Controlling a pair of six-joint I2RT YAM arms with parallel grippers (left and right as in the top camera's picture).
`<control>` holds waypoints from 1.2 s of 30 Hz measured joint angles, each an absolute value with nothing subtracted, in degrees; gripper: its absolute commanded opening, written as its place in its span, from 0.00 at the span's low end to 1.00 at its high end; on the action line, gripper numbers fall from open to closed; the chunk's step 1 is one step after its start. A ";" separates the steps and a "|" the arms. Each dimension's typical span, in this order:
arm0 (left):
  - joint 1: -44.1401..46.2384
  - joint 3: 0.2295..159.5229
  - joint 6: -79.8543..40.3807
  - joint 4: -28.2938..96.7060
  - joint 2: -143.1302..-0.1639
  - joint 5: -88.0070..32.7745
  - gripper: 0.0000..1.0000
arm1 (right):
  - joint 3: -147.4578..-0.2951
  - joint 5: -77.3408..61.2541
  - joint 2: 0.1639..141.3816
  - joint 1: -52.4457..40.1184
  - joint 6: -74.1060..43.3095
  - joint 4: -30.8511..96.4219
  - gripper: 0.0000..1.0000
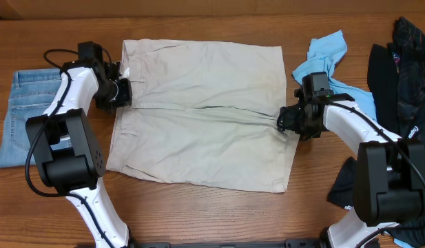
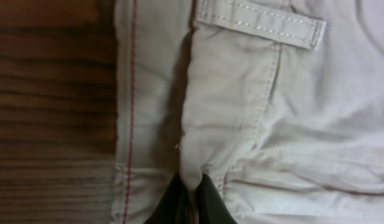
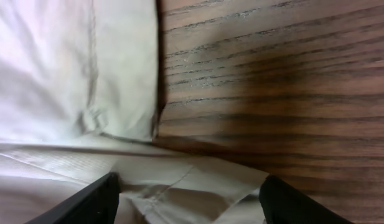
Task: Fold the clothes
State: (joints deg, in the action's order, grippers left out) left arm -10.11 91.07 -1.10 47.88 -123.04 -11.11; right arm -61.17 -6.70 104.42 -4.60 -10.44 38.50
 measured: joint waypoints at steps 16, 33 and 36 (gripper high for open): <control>-11.38 90.02 -3.51 46.28 -122.78 -0.05 0.33 | -61.12 -6.87 104.42 -4.60 -10.68 38.04 0.81; -11.35 92.16 -3.73 61.80 -106.89 -3.07 0.55 | -69.87 -4.34 94.21 -4.21 -11.90 52.31 1.00; -11.33 92.36 -3.90 67.16 -105.82 -4.71 0.52 | -70.04 -6.04 93.27 -4.21 -12.43 56.95 1.00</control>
